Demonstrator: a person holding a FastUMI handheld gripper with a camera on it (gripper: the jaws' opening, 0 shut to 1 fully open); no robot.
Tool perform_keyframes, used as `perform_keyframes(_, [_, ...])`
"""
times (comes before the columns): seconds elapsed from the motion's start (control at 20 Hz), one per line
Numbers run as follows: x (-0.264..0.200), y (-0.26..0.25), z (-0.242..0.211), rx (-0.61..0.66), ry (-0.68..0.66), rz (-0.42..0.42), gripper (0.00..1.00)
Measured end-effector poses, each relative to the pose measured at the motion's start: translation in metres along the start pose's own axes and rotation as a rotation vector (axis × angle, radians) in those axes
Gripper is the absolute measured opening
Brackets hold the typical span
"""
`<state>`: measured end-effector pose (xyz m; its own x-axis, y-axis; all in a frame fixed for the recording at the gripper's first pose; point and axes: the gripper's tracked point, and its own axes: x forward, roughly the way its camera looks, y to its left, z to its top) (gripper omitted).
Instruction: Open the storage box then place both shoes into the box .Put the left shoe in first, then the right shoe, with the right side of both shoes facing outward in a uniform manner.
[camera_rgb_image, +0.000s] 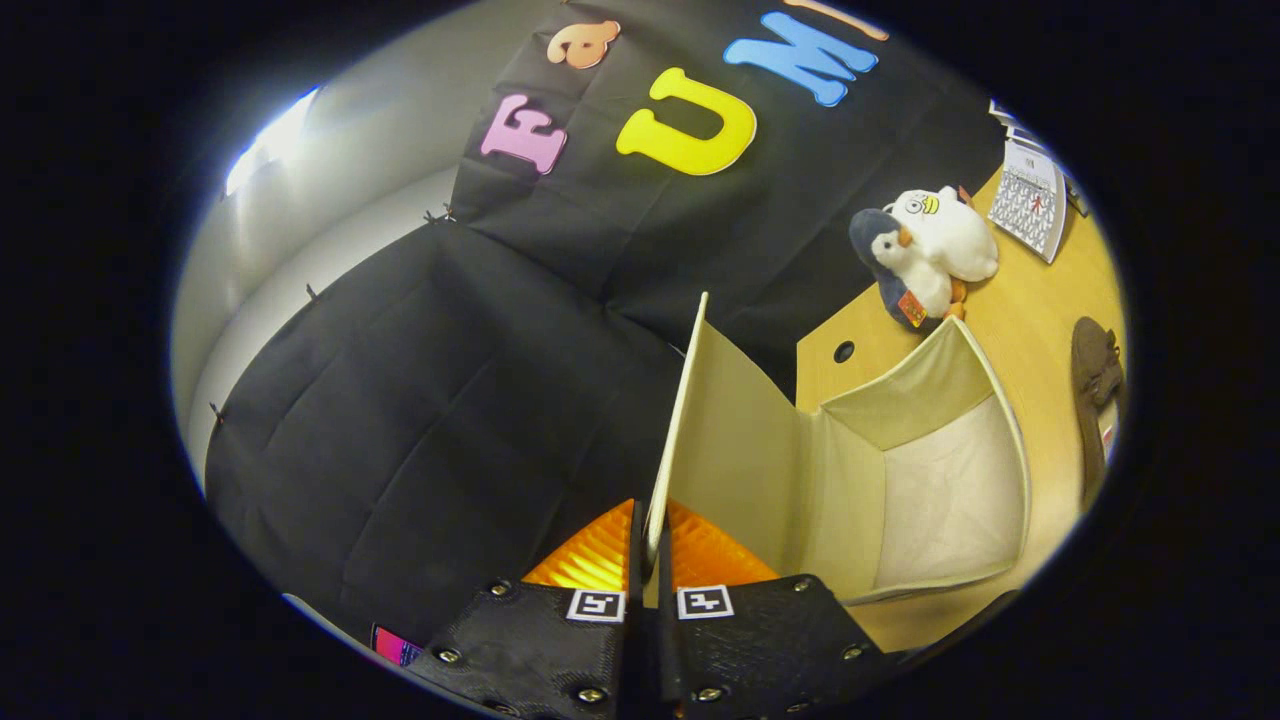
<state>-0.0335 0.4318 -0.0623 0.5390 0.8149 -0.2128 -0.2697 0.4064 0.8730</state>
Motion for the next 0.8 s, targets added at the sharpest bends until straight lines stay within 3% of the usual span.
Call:
perform_keyframes(0.45, [0.047, 0.026, -0.032, -0.097, 0.061, -0.017, 0.08])
perform_keyframes(0.55, [0.049, 0.028, -0.024, -0.176, 0.044, -0.020, 0.28])
perform_keyframes(0.6, [0.051, 0.033, -0.027, -0.213, 0.041, -0.012, 0.45])
perform_keyframes(0.65, [0.051, 0.034, -0.026, -0.252, 0.044, -0.019, 0.54])
perform_keyframes(0.75, [0.042, 0.037, -0.020, -0.317, 0.023, -0.021, 0.99])
perform_keyframes(0.8, [0.037, 0.038, -0.015, -0.337, 0.009, -0.022, 0.97])
